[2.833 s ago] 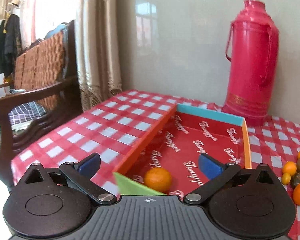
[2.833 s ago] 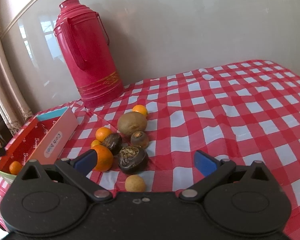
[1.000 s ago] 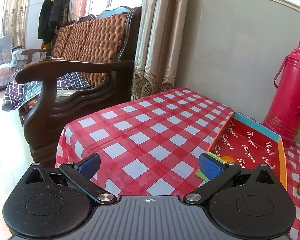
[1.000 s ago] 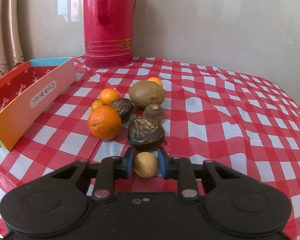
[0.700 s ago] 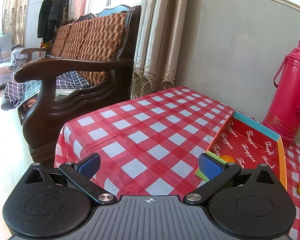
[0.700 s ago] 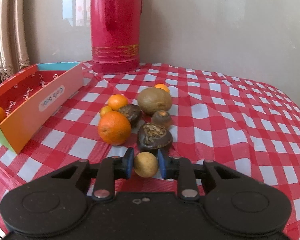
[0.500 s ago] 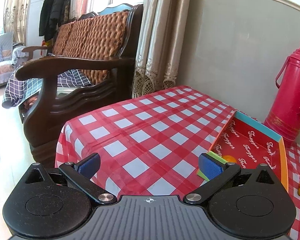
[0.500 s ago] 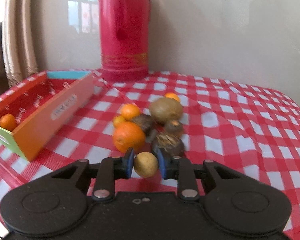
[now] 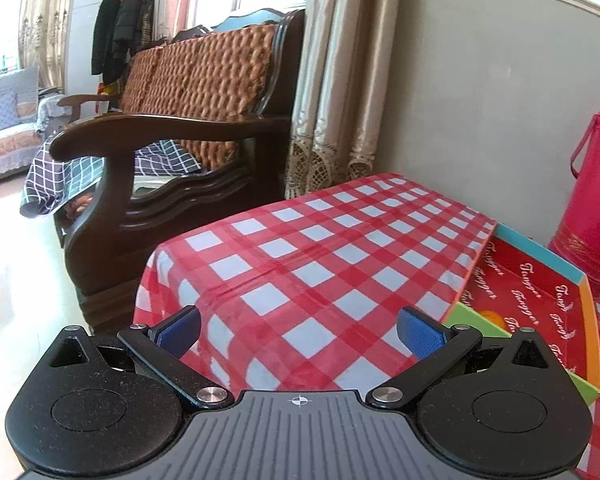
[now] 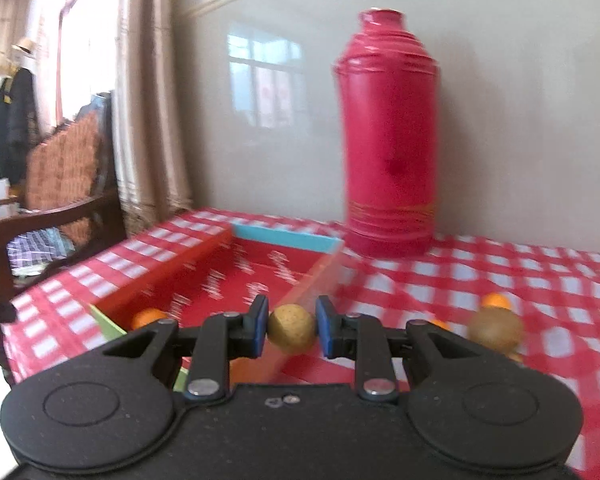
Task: Organize fruits
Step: 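Carry the yellow fruit with the right tool into the box and release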
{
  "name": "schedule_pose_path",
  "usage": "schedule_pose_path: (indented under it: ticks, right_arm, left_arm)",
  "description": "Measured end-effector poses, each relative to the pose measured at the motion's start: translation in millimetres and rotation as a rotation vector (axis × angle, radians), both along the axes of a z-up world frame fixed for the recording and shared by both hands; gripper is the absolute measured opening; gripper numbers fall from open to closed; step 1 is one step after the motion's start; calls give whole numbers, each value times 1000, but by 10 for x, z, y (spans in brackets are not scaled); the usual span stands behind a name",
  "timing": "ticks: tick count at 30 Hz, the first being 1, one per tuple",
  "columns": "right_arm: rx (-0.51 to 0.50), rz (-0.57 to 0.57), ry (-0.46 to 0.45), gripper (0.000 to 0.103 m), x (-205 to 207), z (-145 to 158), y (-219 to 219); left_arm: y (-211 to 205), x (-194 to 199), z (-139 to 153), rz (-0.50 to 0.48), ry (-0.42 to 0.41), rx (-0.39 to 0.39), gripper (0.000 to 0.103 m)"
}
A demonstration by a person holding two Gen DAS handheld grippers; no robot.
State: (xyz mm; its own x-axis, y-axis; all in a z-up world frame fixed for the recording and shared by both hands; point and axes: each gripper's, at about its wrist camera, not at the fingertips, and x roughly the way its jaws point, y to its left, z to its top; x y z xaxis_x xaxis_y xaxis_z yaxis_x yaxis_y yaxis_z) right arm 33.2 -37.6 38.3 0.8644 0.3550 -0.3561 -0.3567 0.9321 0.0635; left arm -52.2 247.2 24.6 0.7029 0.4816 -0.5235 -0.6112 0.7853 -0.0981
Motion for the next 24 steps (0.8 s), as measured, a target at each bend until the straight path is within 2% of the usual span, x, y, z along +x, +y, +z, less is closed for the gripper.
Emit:
schedule_pose_path:
  ticks: [3,8,13,16,18,20,24]
  right_arm:
    - [11,47,3,17,85,39,194]
    - [-34,111,29,18,205,-42,526]
    - [-53,147,54,20,181,-150,652]
    - [-59,158,72,27,200,-185,685]
    - [-46,161,87,42,205,-202,658]
    - [-13,159,73,66,179,-194,599]
    - [34,152,16,67,90,-103,455]
  left_arm:
    - [51,-28,-14,12,2,1,103]
    - [101,-57,-24,22,6,7,103]
    - [128,-53,-31,25,8,3,103]
    - [123,-41,-35,21,11,-1,103]
    - [101,-32,-32,18,12,1,103]
    - [70,-26,-28,11,12,6,103]
    - [-8,5,-17,-7,14,16,103]
